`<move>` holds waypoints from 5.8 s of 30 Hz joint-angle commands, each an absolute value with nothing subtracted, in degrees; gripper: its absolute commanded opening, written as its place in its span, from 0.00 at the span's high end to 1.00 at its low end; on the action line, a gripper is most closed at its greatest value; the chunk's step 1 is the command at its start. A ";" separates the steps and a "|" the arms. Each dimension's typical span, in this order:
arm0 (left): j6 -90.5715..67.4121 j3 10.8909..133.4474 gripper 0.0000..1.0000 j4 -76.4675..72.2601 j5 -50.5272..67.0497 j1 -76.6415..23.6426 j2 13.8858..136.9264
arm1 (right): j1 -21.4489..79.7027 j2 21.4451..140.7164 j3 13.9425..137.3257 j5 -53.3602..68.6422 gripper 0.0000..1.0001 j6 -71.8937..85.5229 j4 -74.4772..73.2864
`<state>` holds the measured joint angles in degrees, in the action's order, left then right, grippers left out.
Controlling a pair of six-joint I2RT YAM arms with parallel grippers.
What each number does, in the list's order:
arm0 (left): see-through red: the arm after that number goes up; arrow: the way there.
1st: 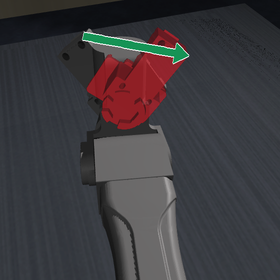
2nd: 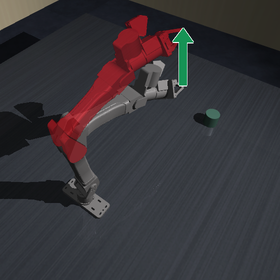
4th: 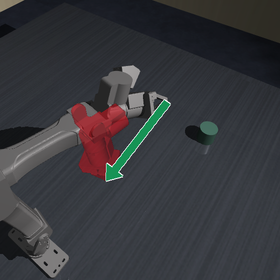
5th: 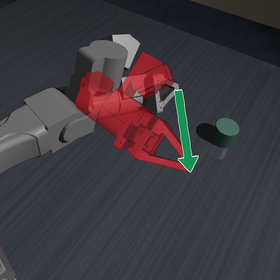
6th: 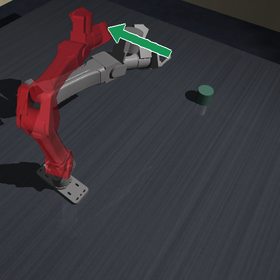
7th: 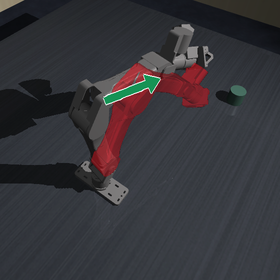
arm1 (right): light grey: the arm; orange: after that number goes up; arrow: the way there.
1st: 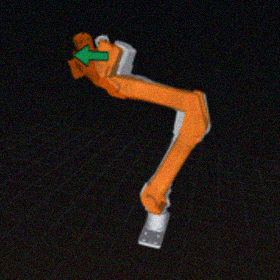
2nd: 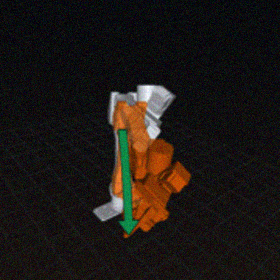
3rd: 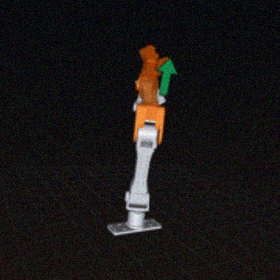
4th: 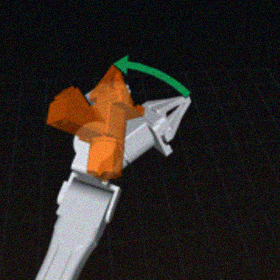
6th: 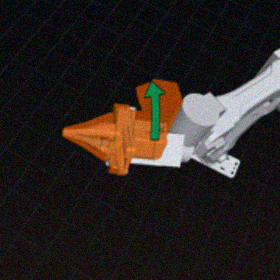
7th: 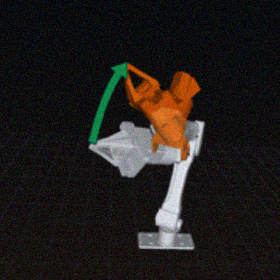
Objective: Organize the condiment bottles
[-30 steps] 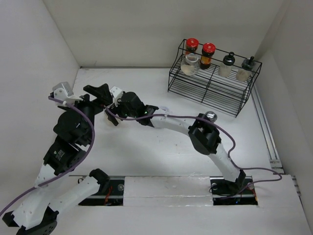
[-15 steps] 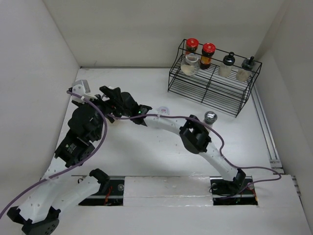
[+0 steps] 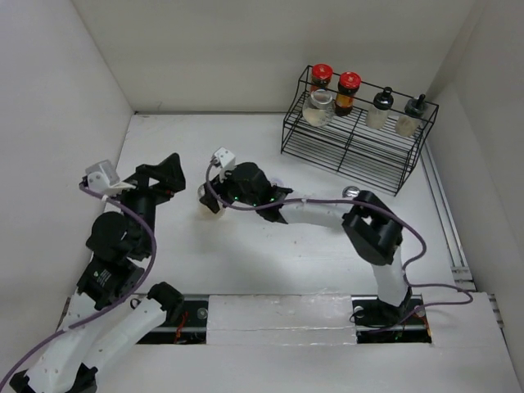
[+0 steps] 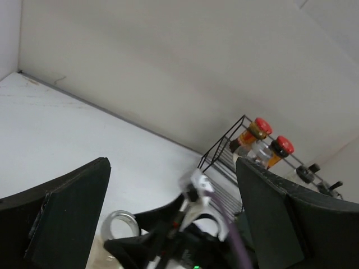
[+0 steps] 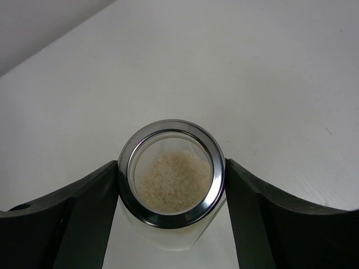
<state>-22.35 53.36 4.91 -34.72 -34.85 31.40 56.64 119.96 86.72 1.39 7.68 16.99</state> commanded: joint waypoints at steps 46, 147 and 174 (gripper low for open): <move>-20.30 51.06 0.12 -1.93 -22.32 -34.63 37.88 | -8.96 80.32 70.14 -4.31 0.44 8.44 7.12; -19.78 51.06 0.13 -1.93 -22.76 -34.63 36.91 | 8.79 90.17 86.13 -3.43 0.54 2.11 4.21; -19.25 51.06 0.13 -1.93 -22.76 -34.63 37.44 | 11.78 93.44 87.80 -3.78 0.04 2.11 3.78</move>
